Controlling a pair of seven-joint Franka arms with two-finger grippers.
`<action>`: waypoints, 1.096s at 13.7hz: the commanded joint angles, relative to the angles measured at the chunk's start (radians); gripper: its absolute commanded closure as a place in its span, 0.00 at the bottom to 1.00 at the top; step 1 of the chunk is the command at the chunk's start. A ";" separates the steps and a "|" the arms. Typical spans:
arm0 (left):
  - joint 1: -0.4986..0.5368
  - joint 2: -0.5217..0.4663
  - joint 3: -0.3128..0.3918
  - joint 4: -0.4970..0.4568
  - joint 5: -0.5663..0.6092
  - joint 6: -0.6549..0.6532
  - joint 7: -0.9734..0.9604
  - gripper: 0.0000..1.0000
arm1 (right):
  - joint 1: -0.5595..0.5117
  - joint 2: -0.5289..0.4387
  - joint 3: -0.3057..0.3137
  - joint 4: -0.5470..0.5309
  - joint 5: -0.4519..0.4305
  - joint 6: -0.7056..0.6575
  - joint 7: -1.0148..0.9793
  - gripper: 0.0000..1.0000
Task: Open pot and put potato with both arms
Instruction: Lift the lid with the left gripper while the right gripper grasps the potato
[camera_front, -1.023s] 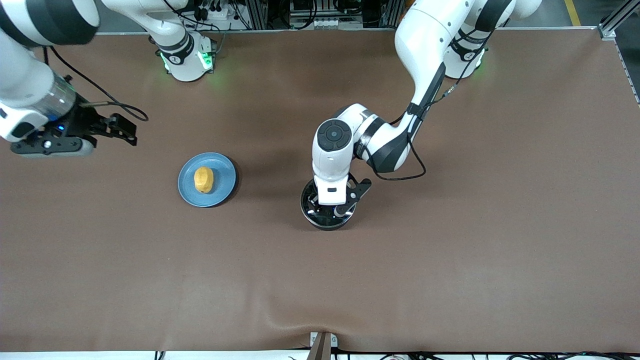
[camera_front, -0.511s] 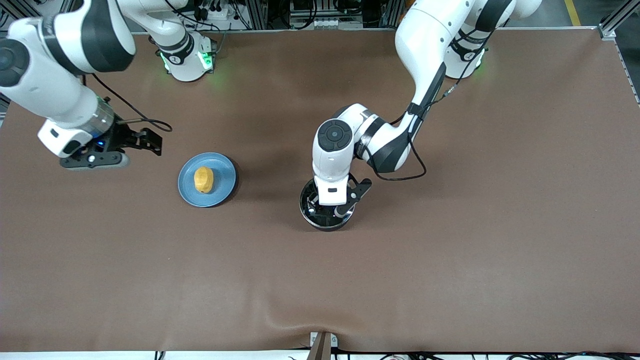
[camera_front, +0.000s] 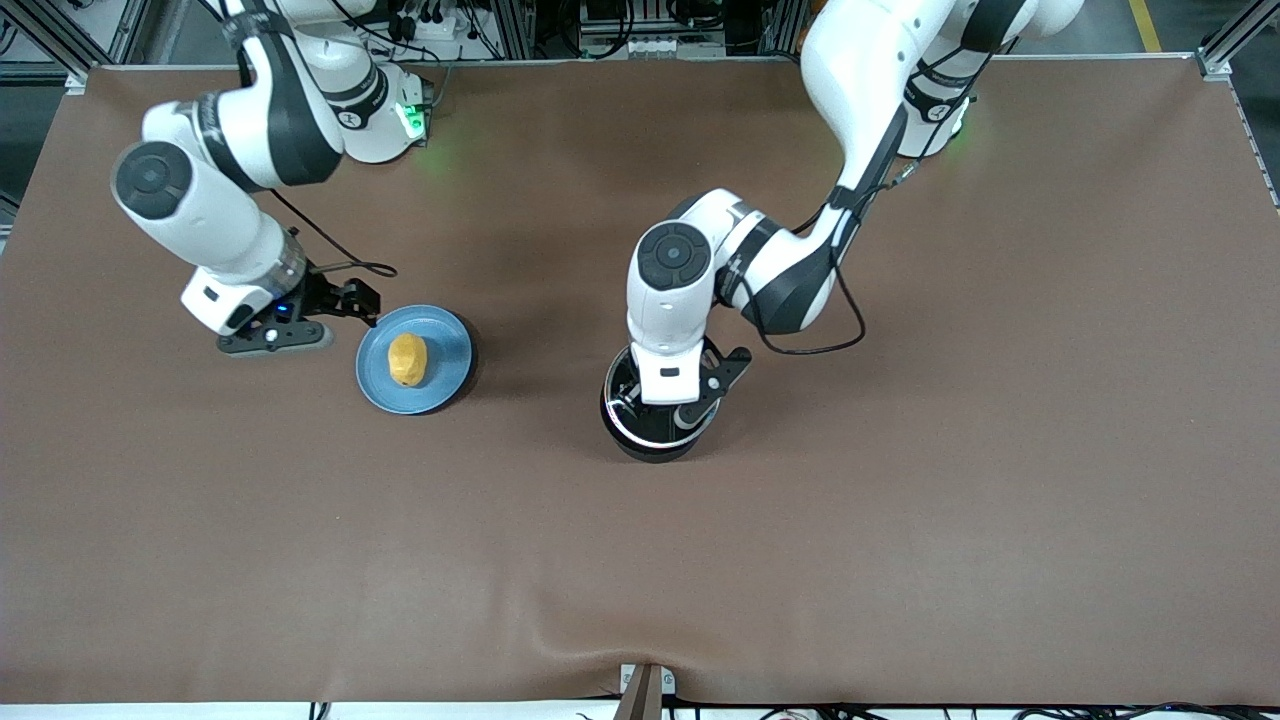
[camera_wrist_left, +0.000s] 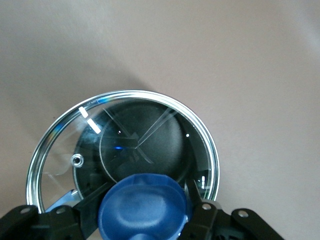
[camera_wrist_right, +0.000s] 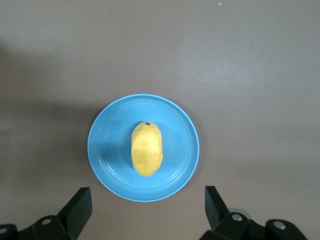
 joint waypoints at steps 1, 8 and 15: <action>0.038 -0.089 0.002 -0.012 -0.034 -0.044 0.036 1.00 | 0.010 0.031 0.002 -0.014 0.002 0.036 0.014 0.00; 0.207 -0.226 0.000 -0.110 -0.054 -0.170 0.384 1.00 | 0.034 0.129 0.002 -0.086 0.003 0.205 0.014 0.00; 0.436 -0.324 -0.003 -0.346 -0.099 -0.129 0.830 1.00 | 0.036 0.247 0.002 -0.138 0.003 0.406 0.014 0.00</action>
